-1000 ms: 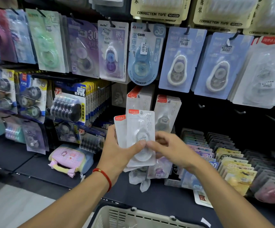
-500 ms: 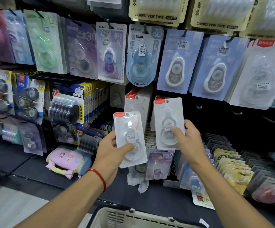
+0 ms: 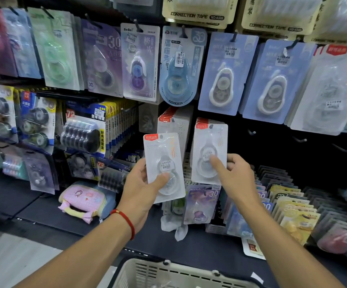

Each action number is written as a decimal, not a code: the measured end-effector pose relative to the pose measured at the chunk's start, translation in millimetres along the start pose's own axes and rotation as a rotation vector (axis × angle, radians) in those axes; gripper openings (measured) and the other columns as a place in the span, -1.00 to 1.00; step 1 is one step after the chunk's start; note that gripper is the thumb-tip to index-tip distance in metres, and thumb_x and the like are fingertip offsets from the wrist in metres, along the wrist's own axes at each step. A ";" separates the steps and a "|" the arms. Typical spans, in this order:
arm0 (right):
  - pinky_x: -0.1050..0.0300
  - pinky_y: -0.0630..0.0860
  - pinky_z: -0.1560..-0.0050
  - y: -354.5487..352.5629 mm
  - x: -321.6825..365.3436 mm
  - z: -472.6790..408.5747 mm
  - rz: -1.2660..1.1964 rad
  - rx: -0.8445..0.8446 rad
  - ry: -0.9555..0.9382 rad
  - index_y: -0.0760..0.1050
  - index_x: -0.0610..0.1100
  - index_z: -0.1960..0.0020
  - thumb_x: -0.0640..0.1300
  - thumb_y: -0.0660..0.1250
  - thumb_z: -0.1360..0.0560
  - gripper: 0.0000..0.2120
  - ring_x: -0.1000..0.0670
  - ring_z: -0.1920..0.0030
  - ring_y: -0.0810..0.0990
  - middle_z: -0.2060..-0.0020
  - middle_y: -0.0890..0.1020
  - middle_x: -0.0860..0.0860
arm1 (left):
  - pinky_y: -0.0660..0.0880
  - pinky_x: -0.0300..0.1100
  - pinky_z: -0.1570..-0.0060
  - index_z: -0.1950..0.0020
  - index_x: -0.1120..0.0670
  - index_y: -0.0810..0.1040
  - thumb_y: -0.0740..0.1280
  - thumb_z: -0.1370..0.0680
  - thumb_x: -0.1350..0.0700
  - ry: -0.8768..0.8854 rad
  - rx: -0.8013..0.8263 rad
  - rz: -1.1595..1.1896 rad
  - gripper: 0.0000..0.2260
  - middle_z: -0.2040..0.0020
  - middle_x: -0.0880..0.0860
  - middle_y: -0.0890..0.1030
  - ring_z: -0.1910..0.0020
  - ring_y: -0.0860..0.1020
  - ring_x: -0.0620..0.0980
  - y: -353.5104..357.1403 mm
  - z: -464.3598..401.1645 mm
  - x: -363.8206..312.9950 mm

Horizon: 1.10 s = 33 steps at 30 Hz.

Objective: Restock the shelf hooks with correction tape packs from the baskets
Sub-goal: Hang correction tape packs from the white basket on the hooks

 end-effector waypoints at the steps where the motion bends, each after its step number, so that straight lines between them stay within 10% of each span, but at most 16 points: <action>1: 0.15 0.57 0.15 -0.2 -1.2 0.8 0.170 -0.044 0.005 0.48 -0.03 -0.24 0.25 0.39 -0.56 -0.57 0.02 0.01 0.67 0.01 0.67 0.09 | 0.63 -0.04 -0.16 -0.29 0.04 0.58 0.44 -0.56 0.36 0.003 0.006 -0.006 -0.64 -0.15 -0.02 0.74 -0.16 0.70 -0.02 0.3 0.5 -0.4; 4: -0.04 0.54 0.02 0.8 0.4 5.9 0.545 -0.125 -0.177 0.35 -0.02 -0.38 0.20 0.37 -0.57 -0.49 -0.02 -0.07 0.55 -0.22 0.47 0.02 | 0.65 -0.11 -0.11 -0.27 0.04 0.58 0.48 -0.54 0.33 0.009 0.019 -0.030 -0.64 -0.14 -0.01 0.74 -0.15 0.70 -0.02 0.8 1.4 0.6; 11: 0.10 0.67 -0.13 26.1 15.1 21.2 -0.034 0.607 -0.134 0.55 0.15 -0.26 0.19 0.48 -0.52 -0.65 0.09 -0.12 0.71 -0.12 0.73 0.17 | 0.66 -0.17 -0.07 -0.30 -0.03 0.55 0.56 -0.50 0.21 0.040 0.099 -0.112 -0.58 -0.12 0.00 0.75 -0.12 0.72 0.00 6.0 5.7 2.2; 17: -0.05 0.71 -0.01 15.3 3.3 6.6 -0.265 0.305 -0.039 0.52 0.01 -0.30 -0.08 0.44 -0.61 -0.72 0.02 -0.09 0.74 -0.09 0.75 0.05 | 0.60 -0.29 0.02 -0.33 -0.08 0.53 0.46 -0.52 0.41 0.003 0.128 -0.147 -0.49 -0.17 0.02 0.71 -0.01 0.70 -0.04 8.7 5.0 6.4; 27: 0.11 0.66 0.04 1.7 -2.4 -5.0 -0.310 0.173 -0.037 0.60 0.04 -0.15 0.23 0.45 -0.44 -0.61 0.06 0.01 0.76 0.01 0.77 0.11 | 0.50 -0.39 0.00 -0.28 -0.17 0.53 0.35 -0.50 0.43 0.123 0.111 -0.444 -0.45 -0.21 -0.16 0.61 -0.11 0.60 -0.21 7.4 3.9 11.3; 30: 0.39 0.47 0.33 4.1 -0.3 -2.8 -0.161 0.061 -0.063 0.53 0.06 0.02 0.14 0.44 -0.56 -0.81 0.24 0.27 0.67 0.28 0.70 0.25 | 0.46 -0.42 -0.16 -0.35 -0.13 0.53 0.35 -0.50 0.39 0.200 0.104 -0.599 -0.46 -0.27 -0.21 0.58 -0.24 0.52 -0.28 5.9 3.7 9.9; 33: 0.18 0.52 0.13 4.3 -1.0 2.9 0.297 -0.045 -0.061 0.45 0.00 -0.22 0.21 0.42 -0.56 -0.61 0.07 -0.02 0.63 0.00 0.66 0.13 | 0.36 -0.24 -0.45 -0.44 -0.04 0.51 0.37 -0.50 0.36 0.301 0.090 -0.748 -0.45 -0.39 -0.14 0.51 -0.41 0.43 -0.18 9.5 -5.1 3.0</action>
Point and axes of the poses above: each hand's wrist, its own z-axis away from the middle knuckle, its own y-axis out of the palm, x = y × z, the point moved 2 cm from there along -z, towards the middle knuckle
